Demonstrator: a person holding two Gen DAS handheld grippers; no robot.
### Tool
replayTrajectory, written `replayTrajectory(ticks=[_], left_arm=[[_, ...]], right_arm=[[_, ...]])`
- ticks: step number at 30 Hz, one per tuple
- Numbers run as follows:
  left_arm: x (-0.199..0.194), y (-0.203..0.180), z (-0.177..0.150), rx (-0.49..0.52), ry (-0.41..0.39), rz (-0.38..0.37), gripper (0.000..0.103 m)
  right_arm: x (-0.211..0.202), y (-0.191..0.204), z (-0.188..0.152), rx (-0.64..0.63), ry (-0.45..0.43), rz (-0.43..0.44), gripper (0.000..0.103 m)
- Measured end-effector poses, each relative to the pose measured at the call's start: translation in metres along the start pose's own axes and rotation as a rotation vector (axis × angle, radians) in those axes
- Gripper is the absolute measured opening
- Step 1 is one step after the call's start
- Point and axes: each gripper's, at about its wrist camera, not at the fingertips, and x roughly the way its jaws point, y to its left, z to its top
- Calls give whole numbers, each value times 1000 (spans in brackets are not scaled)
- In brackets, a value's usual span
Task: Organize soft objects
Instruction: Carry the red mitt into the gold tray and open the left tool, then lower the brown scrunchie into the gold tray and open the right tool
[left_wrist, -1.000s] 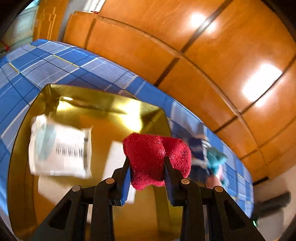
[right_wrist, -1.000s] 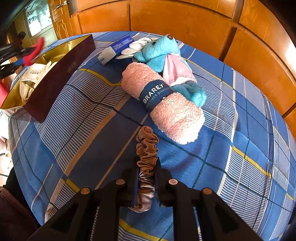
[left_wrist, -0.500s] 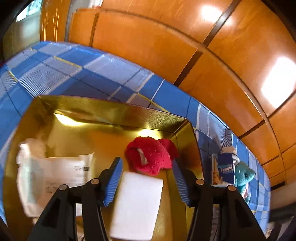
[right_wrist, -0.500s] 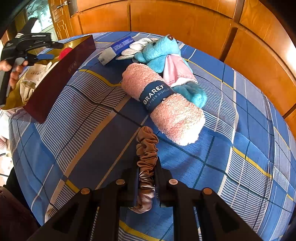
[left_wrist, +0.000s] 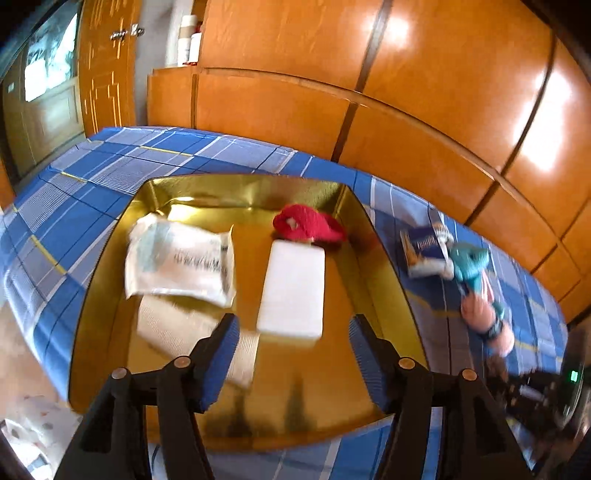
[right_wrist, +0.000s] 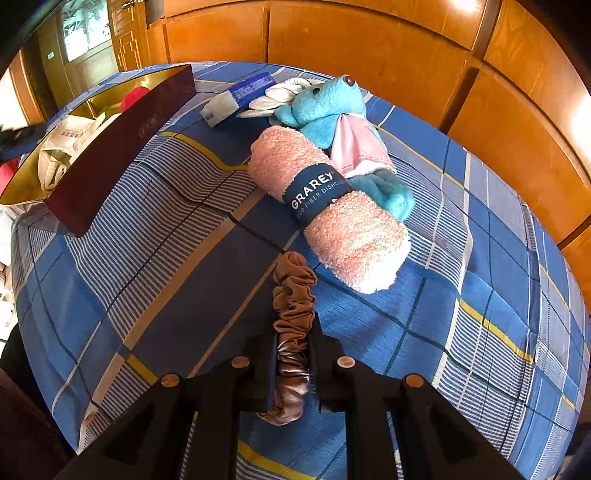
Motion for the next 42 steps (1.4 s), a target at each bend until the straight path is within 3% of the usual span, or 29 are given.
replayTrajectory(ticks=[7, 18, 27, 30, 36, 42], left_arm=[[-25, 1, -24, 52, -47, 40, 71], [-39, 22, -34, 9, -59, 50, 73], [-46, 41, -39, -32, -70, 56, 74], [-47, 47, -40, -40, -68, 63, 74], [-45, 60, -43, -76, -64, 75, 74], [-48, 65, -41, -88, -74, 80, 74]], right_arm=[[-1, 9, -2, -9, -3, -19, 14], [-1, 15, 1, 5, 8, -42, 14], [-3, 30, 6, 42, 31, -149, 12], [-8, 21, 4, 125, 28, -124, 12], [-38, 7, 12, 328, -77, 2, 12], [-63, 36, 41, 324, -161, 141, 12]])
